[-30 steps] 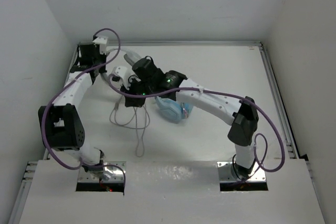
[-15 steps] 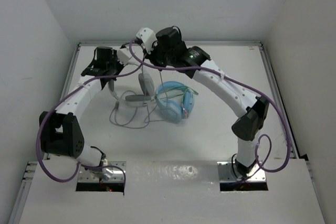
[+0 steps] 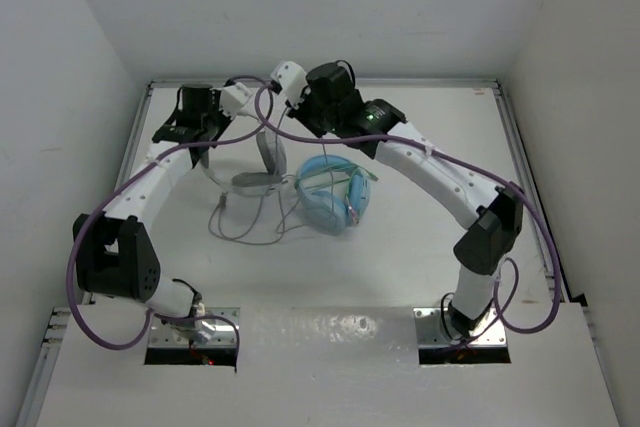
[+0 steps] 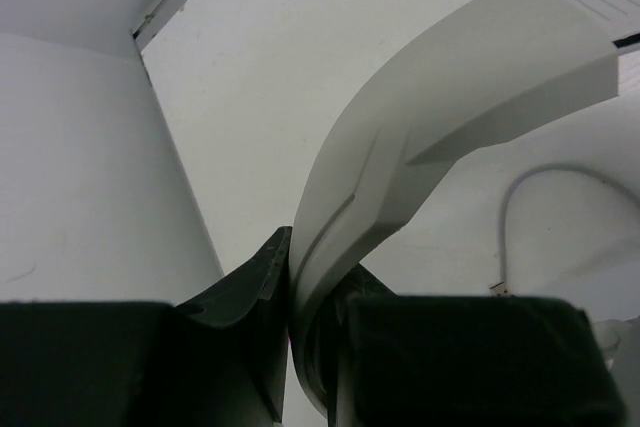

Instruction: Wrap the headphones

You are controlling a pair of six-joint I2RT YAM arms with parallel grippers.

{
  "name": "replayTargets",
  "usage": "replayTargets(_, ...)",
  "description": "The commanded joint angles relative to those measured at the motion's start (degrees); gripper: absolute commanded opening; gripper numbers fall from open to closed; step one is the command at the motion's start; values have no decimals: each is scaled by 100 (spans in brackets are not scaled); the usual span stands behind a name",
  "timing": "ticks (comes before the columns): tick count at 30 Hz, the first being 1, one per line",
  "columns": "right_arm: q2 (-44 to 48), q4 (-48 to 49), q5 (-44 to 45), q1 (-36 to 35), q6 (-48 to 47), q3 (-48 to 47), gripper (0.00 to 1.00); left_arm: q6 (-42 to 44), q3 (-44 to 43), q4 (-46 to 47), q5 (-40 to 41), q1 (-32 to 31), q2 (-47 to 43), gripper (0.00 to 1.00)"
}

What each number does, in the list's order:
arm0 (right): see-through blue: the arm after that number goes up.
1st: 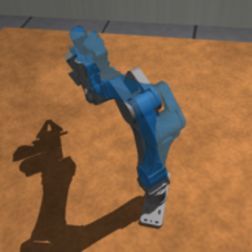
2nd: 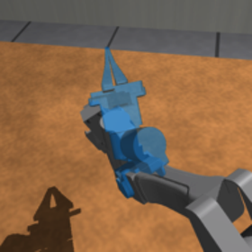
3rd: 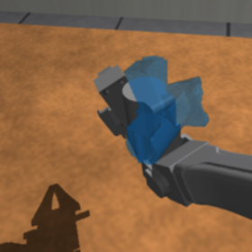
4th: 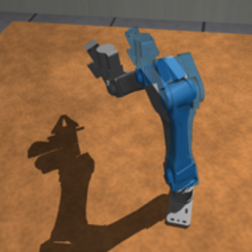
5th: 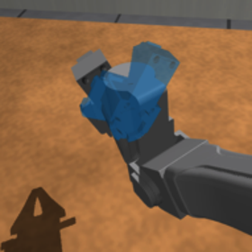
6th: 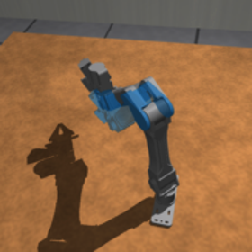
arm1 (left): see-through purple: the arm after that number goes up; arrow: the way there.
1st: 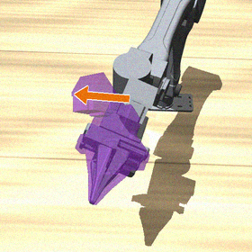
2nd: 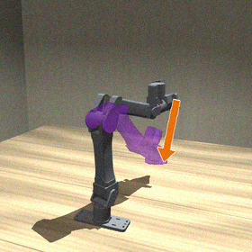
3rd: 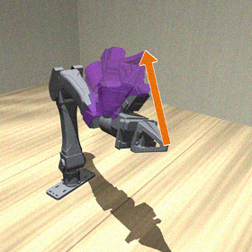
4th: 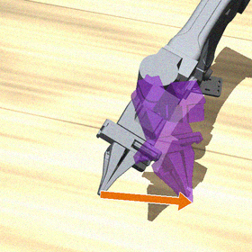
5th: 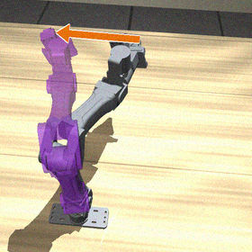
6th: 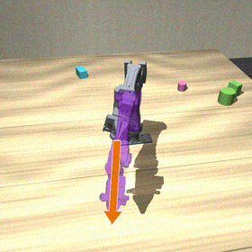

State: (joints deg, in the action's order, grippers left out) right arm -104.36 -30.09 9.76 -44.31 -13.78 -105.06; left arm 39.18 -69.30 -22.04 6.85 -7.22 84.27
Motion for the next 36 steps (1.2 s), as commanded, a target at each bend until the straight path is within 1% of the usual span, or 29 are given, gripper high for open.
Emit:
replayTargets(1,872,372,482,125,-116,-51,0,-269,-189,491,326,98,-86,0)
replayTargets(4,1163,714,343,151,85,143,0,-568,-312,342,168,98,-34,0)
replayTargets(6,1120,732,-16,125,269,82,0,-892,-426,227,71,98,28,0)
replayTargets(7,1023,724,-288,81,314,64,0,-1242,-522,114,-34,98,80,0)
replayTargets(8,953,723,-804,-58,262,99,0,-1455,-628,-149,-244,98,203,0)
replayTargets(9,883,697,-957,-155,157,117,0,-1718,-846,-264,-411,124,256,0)
replayTargets(10,786,645,-1193,-270,17,143,0,-2173,-953,-387,-665,290,300,0)
replayTargets(11,602,505,-1439,-488,-297,143,0,-2386,-1024,-493,-1329,414,353,0)
replayTargets(13,408,381,-1538,-648,-467,65,0,-2878,-1121,-476,-1799,677,345,0)
replayTargets(14,225,285,-1591,-692,-424,3,0,-2968,-1086,-389,-1897,713,275,0)
replayTargets(16,74,328,-1793,-701,-319,-146,0,-3126,-981,-196,-1811,722,143,0)
replayTargets(19,-251,381,-2118,-815,-441,-400,0,-3188,-893,7,-1722,722,28,0)
replayTargets(20,-374,233,-2179,-911,-554,-550,0,-3197,-910,24,-1714,722,46,0)
replayTargets(21,-662,127,-2224,-1043,-616,-873,0,-3206,-910,33,-1722,722,72,0)
replayTargets(22,-813,-66,-2224,-1096,-661,-1033,0,-3215,-910,77,-1722,722,89,0)
replayTargets(24,-1181,-146,-2224,-1176,-679,-1297,0,-3136,-866,112,-1783,722,116,0)
replayTargets(27,-1376,98,-2075,-1211,-416,-1579,0,-3013,-700,174,-1854,722,99,0)
replayTargets(29,-1465,362,-1750,-1211,-249,-1641,0,-2960,-586,209,-1810,722,72,0)
replayTargets(32,-1404,337,-1346,-1185,-64,-1641,0,-2968,-567,218,-1627,722,63,0)
replayTargets(33,-1316,293,-1319,-1176,-55,-1371,0,-3030,-576,227,-1495,757,72,0)
replayTargets(34,-1167,249,-1327,-1167,-55,-1107,0,-3074,-602,253,-1494,932,81,0)
replayTargets(35,-748,310,-1293,-1141,-63,-748,0,-3100,-646,331,-1537,1046,98,0)
replayTargets(36,-492,380,-1197,-1123,-55,21,0,-3074,-681,384,-1555,1256,133,0)
